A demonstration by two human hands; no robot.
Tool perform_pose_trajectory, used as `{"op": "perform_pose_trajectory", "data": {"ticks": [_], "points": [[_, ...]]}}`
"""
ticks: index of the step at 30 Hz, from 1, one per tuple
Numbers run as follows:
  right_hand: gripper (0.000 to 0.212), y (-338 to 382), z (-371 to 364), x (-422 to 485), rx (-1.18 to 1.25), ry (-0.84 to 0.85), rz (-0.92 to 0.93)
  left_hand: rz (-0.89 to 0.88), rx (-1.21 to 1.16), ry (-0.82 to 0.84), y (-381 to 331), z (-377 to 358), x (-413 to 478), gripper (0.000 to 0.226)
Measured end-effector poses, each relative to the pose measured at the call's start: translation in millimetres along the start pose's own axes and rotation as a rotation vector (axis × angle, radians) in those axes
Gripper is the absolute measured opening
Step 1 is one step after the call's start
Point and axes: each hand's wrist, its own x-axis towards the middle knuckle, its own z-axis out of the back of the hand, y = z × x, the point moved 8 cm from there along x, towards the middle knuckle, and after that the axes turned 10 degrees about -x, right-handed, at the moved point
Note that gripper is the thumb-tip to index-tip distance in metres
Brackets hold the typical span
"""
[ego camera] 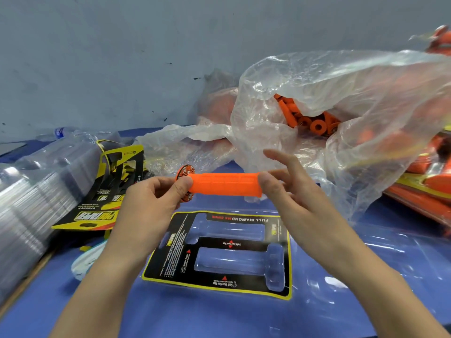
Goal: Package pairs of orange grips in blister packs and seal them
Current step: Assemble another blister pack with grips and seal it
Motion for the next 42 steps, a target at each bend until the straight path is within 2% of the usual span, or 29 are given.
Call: {"op": "perform_pose_trajectory", "data": {"ticks": [3, 6, 9, 17, 23, 29, 37, 42], "points": [[0.030, -15, 14, 1, -0.304, -0.099, -0.022, -0.019, 0.125, -0.018, 4, 11, 3, 0.019], [0.030, -30, 7, -1, -0.597, -0.030, -0.085, 0.023, 0.224, 0.026, 15, 10, 1, 0.020], [0.032, -44, -2, -4, -0.736, 0.054, -0.149, 0.075, 0.315, 0.078, 24, 4, -2, 0.022], [0.025, -66, -10, -5, -0.701, 0.090, -0.249, 0.138, 0.342, 0.121, 33, -7, -6, 0.023], [0.025, -68, -16, -2, -0.764, 0.106, -0.215, 0.120, 0.393, 0.141, 26, -14, -8, 0.024], [0.023, -63, -12, -2, -0.781, 0.038, -0.200, 0.089, 0.428, 0.121, 15, -12, -9, 0.027], [0.022, -64, -10, -3, -0.786, 0.017, -0.198, 0.174, 0.447, 0.153, 29, -18, -14, 0.035], [0.021, -64, -10, -3, -0.785, -0.001, -0.181, 0.148, 0.527, 0.122, 32, -18, -12, 0.039]]}}
